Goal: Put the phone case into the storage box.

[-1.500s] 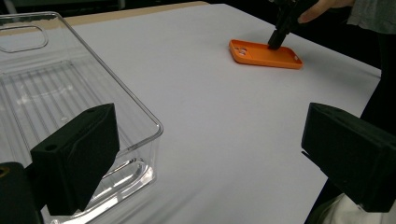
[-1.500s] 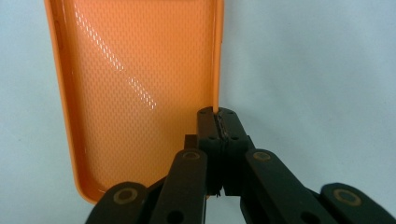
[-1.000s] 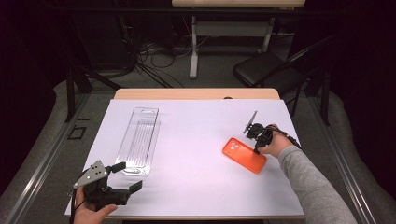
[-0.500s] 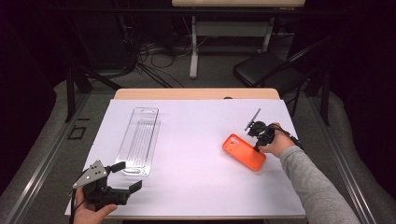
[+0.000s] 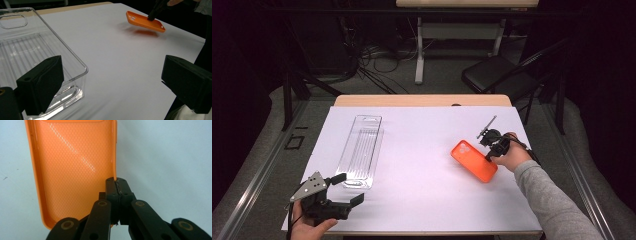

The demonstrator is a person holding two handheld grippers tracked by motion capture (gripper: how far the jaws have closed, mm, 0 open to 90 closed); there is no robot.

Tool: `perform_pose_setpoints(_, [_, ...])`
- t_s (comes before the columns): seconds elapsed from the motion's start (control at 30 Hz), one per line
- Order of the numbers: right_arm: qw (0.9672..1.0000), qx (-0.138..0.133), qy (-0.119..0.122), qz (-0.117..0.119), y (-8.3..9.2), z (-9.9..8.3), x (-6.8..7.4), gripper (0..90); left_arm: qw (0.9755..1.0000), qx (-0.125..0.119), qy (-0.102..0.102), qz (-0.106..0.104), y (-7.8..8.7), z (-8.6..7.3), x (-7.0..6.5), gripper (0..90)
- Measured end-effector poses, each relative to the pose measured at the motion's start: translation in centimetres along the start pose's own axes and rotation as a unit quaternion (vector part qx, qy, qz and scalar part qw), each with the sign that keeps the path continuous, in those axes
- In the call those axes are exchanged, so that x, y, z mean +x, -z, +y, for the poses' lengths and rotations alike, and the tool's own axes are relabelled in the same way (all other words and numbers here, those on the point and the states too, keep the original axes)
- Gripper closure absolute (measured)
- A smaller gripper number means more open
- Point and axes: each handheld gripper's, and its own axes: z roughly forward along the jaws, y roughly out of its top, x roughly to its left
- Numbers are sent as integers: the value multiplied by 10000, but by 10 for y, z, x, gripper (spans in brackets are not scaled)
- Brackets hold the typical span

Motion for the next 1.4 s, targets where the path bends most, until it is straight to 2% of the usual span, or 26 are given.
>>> perform_pose_setpoints(0.23, [9995,-265,-179,-52,7,-9,9,898,10000,17,-21,-3,-1,0,-1,45])
perform_pose_setpoints(0.27, [9996,-240,-159,-57,9,-9,9,898,10000,14,-20,-1,-1,1,-1,45])
perform_pose_setpoints(0.3, [9991,-365,-209,-60,10,-10,11,898,10000,14,-21,1,-1,1,-1,45])
perform_pose_setpoints(0.37, [9989,-409,-215,-44,14,-11,13,897,10000,8,-25,0,-2,1,-1,49])
perform_pose_setpoints(0.4, [9982,-563,-219,-34,15,-12,15,897,10000,16,-29,6,-2,1,-1,56])
perform_pose_setpoints(0.47, [9979,-608,-216,-8,18,-13,18,897,10000,12,-7,14,-2,2,-1,60])
perform_pose_setpoints(0.5, [9969,-750,-238,-21,19,-15,21,897,10000,-6,4,21,-2,3,-1,60])
perform_pose_setpoints(0.67, [9954,-908,-303,-35,26,-16,30,897,9999,-93,2,62,-3,11,-2,92])
perform_pose_setpoints(0.83, [9914,-1274,-300,-44,28,-13,42,897,9999,-92,-6,85,-7,19,-6,113])
perform_pose_setpoints(1.07, [9874,-1564,-242,-48,33,-6,57,897,9999,-125,-35,80,-16,33,-7,120])
perform_pose_setpoints(1.4, [9793,-2008,-229,-75,38,5,69,897,9999,-139,-64,-31,-40,56,-12,120])
